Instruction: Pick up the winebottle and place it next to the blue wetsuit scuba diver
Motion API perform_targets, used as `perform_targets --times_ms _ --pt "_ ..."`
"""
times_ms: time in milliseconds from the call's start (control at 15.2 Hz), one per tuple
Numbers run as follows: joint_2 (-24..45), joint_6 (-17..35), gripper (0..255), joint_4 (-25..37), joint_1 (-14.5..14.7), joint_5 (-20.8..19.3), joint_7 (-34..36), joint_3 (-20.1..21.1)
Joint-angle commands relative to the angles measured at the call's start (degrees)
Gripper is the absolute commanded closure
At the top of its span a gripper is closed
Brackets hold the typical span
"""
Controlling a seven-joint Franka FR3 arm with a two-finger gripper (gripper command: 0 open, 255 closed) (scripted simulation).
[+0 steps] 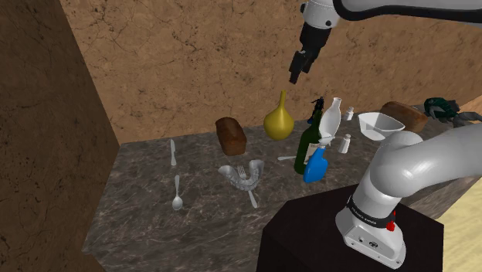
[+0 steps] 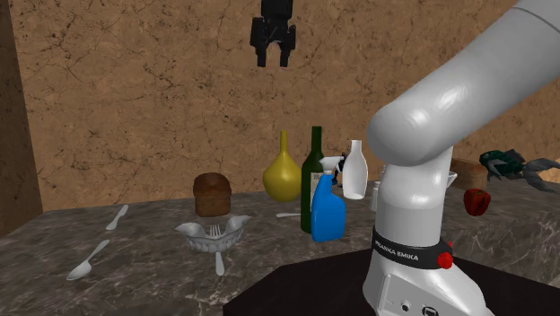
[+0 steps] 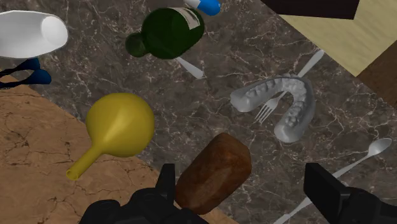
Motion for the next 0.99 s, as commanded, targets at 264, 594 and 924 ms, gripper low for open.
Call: perform_targets --times_ms 264,594,924 --pt "-4.7 2.7 0 -7.6 0.1 -1.2 -5.7 -5.2" --pt "-9.4 5.8 0 -15.6 -0.8 -4.0 -13.1 -12.2" --pt "-12.0 9.0 0 -21.9 -2.8 -8.0 -21.1 -20.1"
